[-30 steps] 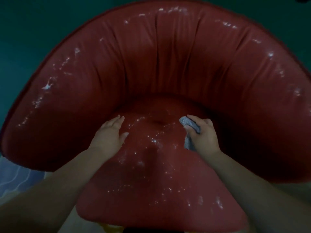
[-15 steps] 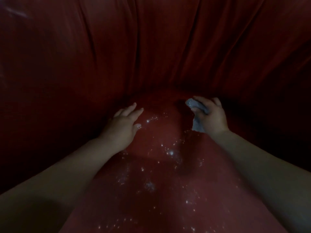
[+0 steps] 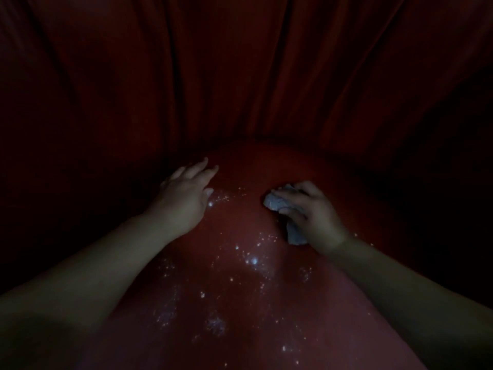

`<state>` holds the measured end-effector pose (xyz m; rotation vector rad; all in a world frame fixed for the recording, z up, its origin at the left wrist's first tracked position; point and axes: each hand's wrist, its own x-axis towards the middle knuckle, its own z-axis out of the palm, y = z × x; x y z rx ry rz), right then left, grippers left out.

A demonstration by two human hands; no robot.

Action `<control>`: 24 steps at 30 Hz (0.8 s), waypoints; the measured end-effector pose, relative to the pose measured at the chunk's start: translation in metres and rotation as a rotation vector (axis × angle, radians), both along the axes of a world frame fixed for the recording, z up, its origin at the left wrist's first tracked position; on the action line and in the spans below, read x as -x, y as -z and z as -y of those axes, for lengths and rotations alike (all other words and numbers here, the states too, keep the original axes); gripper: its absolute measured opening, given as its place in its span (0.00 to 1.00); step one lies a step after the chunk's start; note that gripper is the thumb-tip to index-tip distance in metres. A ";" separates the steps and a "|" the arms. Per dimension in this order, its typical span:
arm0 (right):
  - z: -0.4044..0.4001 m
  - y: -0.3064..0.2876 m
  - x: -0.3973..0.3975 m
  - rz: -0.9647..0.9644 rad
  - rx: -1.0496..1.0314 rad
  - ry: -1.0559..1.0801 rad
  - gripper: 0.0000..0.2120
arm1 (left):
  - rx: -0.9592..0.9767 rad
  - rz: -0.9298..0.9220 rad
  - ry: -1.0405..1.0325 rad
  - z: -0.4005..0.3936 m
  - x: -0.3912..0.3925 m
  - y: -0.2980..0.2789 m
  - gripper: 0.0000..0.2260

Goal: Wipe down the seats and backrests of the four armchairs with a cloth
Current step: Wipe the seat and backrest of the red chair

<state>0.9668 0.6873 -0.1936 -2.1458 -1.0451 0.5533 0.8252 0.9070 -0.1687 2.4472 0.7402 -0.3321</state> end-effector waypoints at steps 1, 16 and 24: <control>-0.005 0.000 -0.009 -0.011 -0.027 0.049 0.18 | -0.001 -0.003 -0.012 -0.002 0.000 0.001 0.22; -0.045 0.002 0.004 -0.062 -0.120 0.120 0.17 | -0.010 -0.025 -0.035 -0.006 0.032 0.011 0.21; -0.049 0.010 0.031 0.185 -0.024 -0.188 0.14 | 0.001 0.009 -0.094 -0.003 0.049 0.007 0.20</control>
